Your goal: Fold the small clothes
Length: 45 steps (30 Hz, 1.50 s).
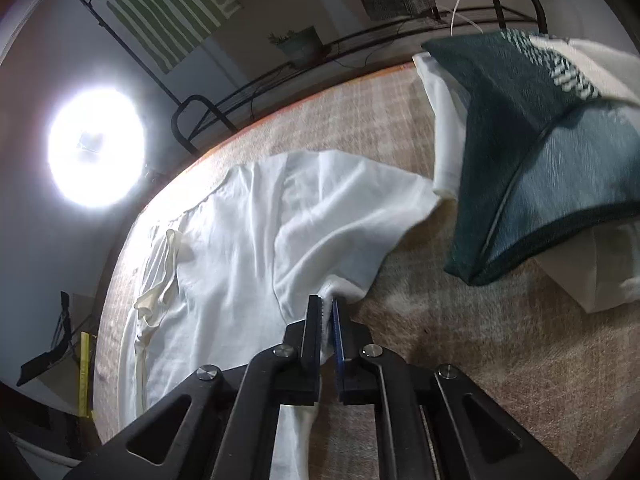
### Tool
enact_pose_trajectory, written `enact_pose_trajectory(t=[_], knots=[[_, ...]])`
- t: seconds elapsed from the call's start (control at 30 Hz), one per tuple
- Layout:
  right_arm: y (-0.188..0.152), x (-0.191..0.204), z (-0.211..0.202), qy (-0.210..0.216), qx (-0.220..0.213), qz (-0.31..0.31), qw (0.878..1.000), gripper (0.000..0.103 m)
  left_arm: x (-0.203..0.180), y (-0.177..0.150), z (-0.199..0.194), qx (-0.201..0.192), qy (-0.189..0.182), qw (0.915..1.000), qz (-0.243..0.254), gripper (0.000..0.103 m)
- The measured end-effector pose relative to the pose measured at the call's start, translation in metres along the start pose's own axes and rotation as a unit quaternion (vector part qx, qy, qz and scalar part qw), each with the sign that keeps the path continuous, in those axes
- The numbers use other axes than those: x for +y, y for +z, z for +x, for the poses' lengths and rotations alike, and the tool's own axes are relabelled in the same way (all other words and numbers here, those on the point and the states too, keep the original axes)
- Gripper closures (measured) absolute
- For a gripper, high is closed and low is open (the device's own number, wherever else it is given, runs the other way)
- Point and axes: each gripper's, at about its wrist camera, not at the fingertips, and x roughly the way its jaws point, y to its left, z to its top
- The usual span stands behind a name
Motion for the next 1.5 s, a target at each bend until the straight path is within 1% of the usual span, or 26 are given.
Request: enact_pose_trajectory(t=[0.2,0.37,0.53,0.63,0.8,0.9,0.97,1.07,1.1,1.13,1.17,1.2,1.27,1.3,1.33,1.37,1.43,1.5], knots=[[0.010,0.031,-0.011,-0.014,-0.026,-0.022,0.999,0.101,0.016,0.001,-0.020,-0.025,0.005,0.9991,-0.033,0.101],[0.015,0.074,-0.011,-0.031,-0.035,-0.072,0.996,0.101,0.030,-0.006,-0.036,-0.036,0.014,0.9977,-0.056,0.101],[0.013,0.122,-0.003,-0.037,-0.033,-0.131,0.990,0.101,0.048,-0.014,-0.050,-0.042,0.027,0.9951,-0.085,0.102],[0.007,0.146,0.008,-0.036,-0.025,-0.162,0.986,0.101,0.061,-0.021,-0.058,-0.045,0.047,0.9933,-0.096,0.102],[-0.001,0.180,0.042,-0.031,0.001,-0.193,0.981,0.101,0.078,-0.029,-0.064,-0.041,0.070,0.9896,-0.119,0.102],[-0.011,0.198,0.064,-0.036,0.021,-0.211,0.977,0.101,0.087,-0.033,-0.062,-0.036,0.082,0.9882,-0.124,0.102],[-0.017,0.203,0.076,-0.038,0.034,-0.221,0.974,0.101,0.087,-0.033,-0.060,-0.032,0.094,0.9876,-0.122,0.102],[-0.025,0.201,0.092,-0.028,0.069,-0.217,0.973,0.091,0.087,-0.033,-0.057,-0.019,0.098,0.9886,-0.113,0.102],[-0.026,0.198,0.093,-0.018,0.080,-0.214,0.973,0.084,0.088,-0.033,-0.060,-0.022,0.100,0.9888,-0.109,0.101],[-0.026,0.196,0.089,-0.008,0.082,-0.215,0.973,0.073,0.086,-0.033,-0.062,-0.023,0.102,0.9893,-0.102,0.101],[-0.024,0.194,0.083,0.002,0.083,-0.215,0.973,0.070,0.084,-0.032,-0.065,-0.022,0.103,0.9898,-0.095,0.097],[-0.021,0.190,0.073,0.016,0.081,-0.211,0.974,0.070,0.084,-0.032,-0.068,-0.022,0.103,0.9903,-0.091,0.088],[-0.012,0.176,0.050,0.063,0.069,-0.191,0.977,0.068,0.087,-0.033,-0.078,-0.027,0.092,0.9913,-0.091,0.078],[-0.005,0.165,0.038,0.079,0.055,-0.175,0.980,0.066,0.086,-0.032,-0.082,-0.029,0.087,0.9918,-0.090,0.077],[0.002,0.155,0.028,0.082,0.042,-0.159,0.983,0.062,0.085,-0.032,-0.088,-0.029,0.080,0.9927,-0.086,0.077],[0.009,0.143,0.021,0.078,0.029,-0.137,0.987,0.059,0.084,-0.032,-0.091,-0.029,0.074,0.9934,-0.083,0.077],[0.021,0.115,0.014,0.062,0.011,-0.086,0.994,0.059,0.083,-0.031,-0.099,-0.032,0.067,0.9946,-0.073,0.077],[0.028,0.091,0.017,0.044,0.007,-0.046,0.998,0.059,0.081,-0.031,-0.105,-0.040,0.075,0.9945,-0.060,0.077]])
